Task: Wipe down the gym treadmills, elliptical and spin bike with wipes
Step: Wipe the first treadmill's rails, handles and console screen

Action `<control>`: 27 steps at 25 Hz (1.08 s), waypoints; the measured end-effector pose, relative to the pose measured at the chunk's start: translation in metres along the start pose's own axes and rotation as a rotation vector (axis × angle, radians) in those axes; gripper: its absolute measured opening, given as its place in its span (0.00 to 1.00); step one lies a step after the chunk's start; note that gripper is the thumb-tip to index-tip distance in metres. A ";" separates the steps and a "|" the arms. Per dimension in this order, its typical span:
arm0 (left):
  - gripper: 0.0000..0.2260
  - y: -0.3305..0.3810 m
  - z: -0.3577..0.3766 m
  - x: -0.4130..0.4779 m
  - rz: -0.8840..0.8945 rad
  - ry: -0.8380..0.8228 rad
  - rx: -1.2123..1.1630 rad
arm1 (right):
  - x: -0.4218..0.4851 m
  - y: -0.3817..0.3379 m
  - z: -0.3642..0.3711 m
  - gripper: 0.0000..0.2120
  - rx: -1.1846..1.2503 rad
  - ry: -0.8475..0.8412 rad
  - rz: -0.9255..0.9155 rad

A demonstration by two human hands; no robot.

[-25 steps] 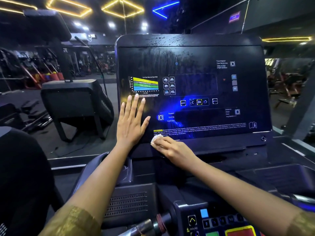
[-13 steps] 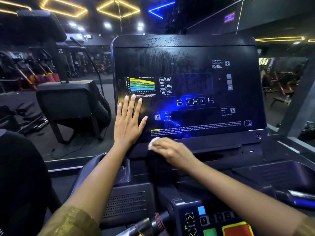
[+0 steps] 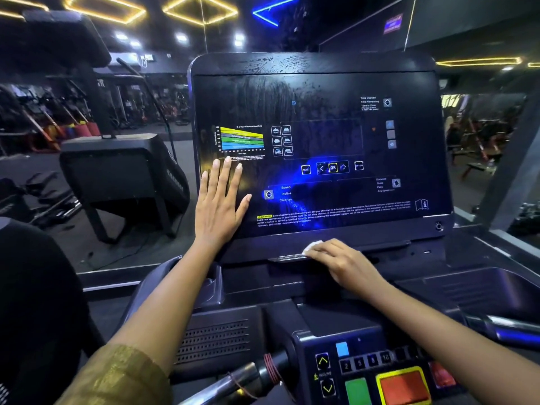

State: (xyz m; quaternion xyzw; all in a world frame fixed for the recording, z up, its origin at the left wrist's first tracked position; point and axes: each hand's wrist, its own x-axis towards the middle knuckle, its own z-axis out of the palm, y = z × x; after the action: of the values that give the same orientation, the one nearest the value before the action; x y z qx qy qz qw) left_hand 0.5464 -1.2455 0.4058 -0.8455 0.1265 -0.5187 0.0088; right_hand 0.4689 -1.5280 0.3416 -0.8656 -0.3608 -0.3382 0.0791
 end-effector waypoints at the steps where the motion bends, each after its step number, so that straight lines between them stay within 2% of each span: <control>1: 0.27 0.000 0.000 -0.001 0.003 0.000 0.000 | -0.005 0.007 -0.005 0.17 0.007 0.003 0.037; 3: 0.27 0.000 0.000 -0.003 0.007 -0.001 0.007 | -0.002 0.008 -0.012 0.15 0.031 0.058 0.086; 5: 0.27 0.000 -0.001 -0.003 0.008 -0.010 0.008 | 0.027 -0.013 -0.011 0.15 0.054 0.141 0.047; 7: 0.27 0.001 -0.002 -0.002 0.006 -0.010 -0.004 | 0.069 -0.046 0.003 0.14 0.101 0.169 -0.066; 9: 0.26 0.001 -0.002 -0.003 0.006 -0.008 -0.017 | 0.100 -0.077 0.023 0.14 0.107 0.113 -0.207; 11: 0.26 0.000 -0.003 -0.003 0.007 -0.006 -0.023 | 0.111 -0.080 0.034 0.14 0.003 0.069 -0.348; 13: 0.26 0.001 -0.003 -0.002 0.011 0.002 -0.024 | 0.105 -0.061 0.028 0.14 -0.065 0.076 -0.382; 16: 0.26 0.000 -0.002 -0.003 0.012 -0.010 -0.015 | 0.075 -0.022 0.013 0.16 -0.137 0.081 -0.328; 19: 0.27 -0.001 -0.002 -0.003 0.011 -0.027 -0.021 | 0.036 0.009 -0.001 0.19 -0.179 0.066 -0.163; 21: 0.26 0.000 -0.003 -0.006 0.015 -0.026 -0.039 | 0.012 0.029 -0.014 0.20 -0.148 0.107 -0.035; 24: 0.26 0.013 -0.006 -0.009 0.051 -0.020 -0.072 | 0.001 0.034 -0.024 0.18 -0.083 0.229 0.157; 25: 0.26 0.020 -0.007 -0.008 0.055 -0.018 -0.088 | 0.007 0.023 -0.018 0.17 -0.033 0.248 0.165; 27: 0.26 0.039 -0.006 -0.004 0.044 -0.025 -0.127 | 0.025 -0.011 0.002 0.16 0.067 0.168 0.070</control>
State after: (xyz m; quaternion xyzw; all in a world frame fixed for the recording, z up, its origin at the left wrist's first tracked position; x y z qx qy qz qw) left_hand 0.5317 -1.2812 0.3990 -0.8479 0.1778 -0.4985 -0.0320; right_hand 0.4754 -1.5051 0.3544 -0.8430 -0.3334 -0.3946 0.1498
